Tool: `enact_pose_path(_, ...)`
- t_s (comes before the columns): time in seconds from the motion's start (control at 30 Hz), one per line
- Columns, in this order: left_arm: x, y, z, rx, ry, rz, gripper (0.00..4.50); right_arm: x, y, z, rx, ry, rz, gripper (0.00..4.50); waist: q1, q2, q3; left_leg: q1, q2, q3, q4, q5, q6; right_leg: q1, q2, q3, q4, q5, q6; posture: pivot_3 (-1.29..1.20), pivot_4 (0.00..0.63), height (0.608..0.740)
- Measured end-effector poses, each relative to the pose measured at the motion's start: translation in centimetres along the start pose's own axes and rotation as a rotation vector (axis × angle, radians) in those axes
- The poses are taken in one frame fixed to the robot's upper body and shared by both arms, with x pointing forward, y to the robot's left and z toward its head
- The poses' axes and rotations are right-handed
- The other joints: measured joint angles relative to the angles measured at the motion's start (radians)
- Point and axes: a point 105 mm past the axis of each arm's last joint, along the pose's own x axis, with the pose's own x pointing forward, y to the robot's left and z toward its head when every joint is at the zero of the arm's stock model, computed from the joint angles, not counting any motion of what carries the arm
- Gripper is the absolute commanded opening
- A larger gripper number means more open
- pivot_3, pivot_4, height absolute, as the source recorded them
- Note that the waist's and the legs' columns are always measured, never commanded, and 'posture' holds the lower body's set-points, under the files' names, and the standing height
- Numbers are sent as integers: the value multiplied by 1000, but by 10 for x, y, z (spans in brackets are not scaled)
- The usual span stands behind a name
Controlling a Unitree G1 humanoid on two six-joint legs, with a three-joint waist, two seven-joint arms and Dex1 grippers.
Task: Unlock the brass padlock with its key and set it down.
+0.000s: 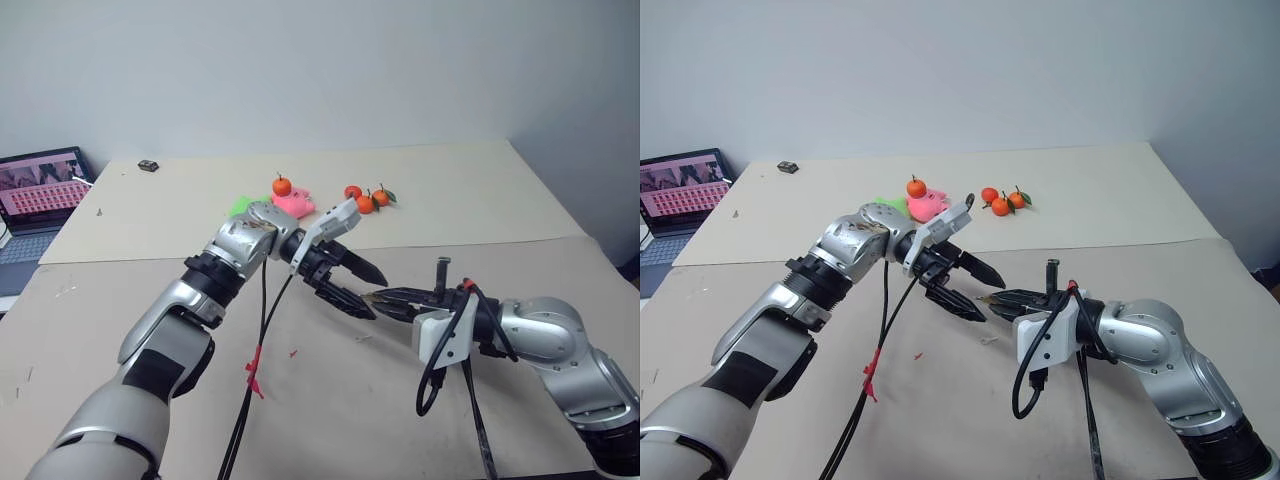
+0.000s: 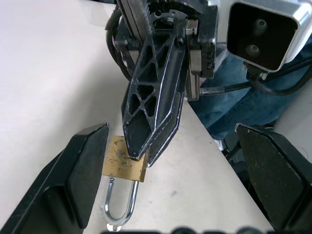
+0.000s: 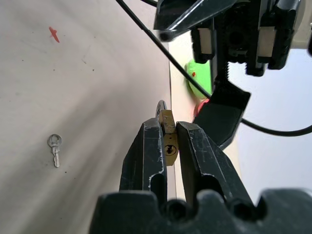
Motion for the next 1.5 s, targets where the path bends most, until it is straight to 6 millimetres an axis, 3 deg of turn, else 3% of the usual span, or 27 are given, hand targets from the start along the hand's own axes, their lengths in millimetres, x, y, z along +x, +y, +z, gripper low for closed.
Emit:
enact_pose_path(0.3,-52,25,24,138,-114,339,4410,-2,-10,-6,97,11,-33,214,1,0,0,0,0,-1,0,0,0,0,0,0,0,1,-1,0,150,661)
enact_pose_path(0.43,-61,32,29,165,-145,424,4410,-2,-13,-4,111,3,-39,214,3,0,0,0,0,-1,0,0,0,0,0,0,0,2,-3,0,150,661)
enact_pose_path(0.5,-60,32,26,171,-152,438,3879,-2,-14,-4,115,-1,-41,214,3,1,-1,0,0,-1,0,0,0,0,0,0,0,3,-5,0,150,661)
enact_pose_path(0.6,-47,31,7,145,-156,420,3018,-1,-24,-2,101,-8,-59,214,2,2,-1,0,0,-1,0,0,-1,0,0,0,0,3,-5,0,150,661)
enact_pose_path(0.7,-37,30,-11,101,-147,401,1863,-1,-28,1,105,-20,-68,214,2,2,-1,0,0,-2,0,0,0,0,0,-1,0,3,-6,0,150,661)
enact_pose_path(0.87,-32,27,-6,135,-135,388,48,-1,-29,4,111,-24,-70,214,3,1,-1,0,-1,-2,0,0,0,1,0,0,0,3,-5,0,150,661)
enact_pose_path(1.5,-26,26,-13,118,-115,361,48,-2,-32,5,102,-14,-78,214,1,1,-1,0,-1,-2,0,0,0,1,0,0,0,3,-4,0,150,661)
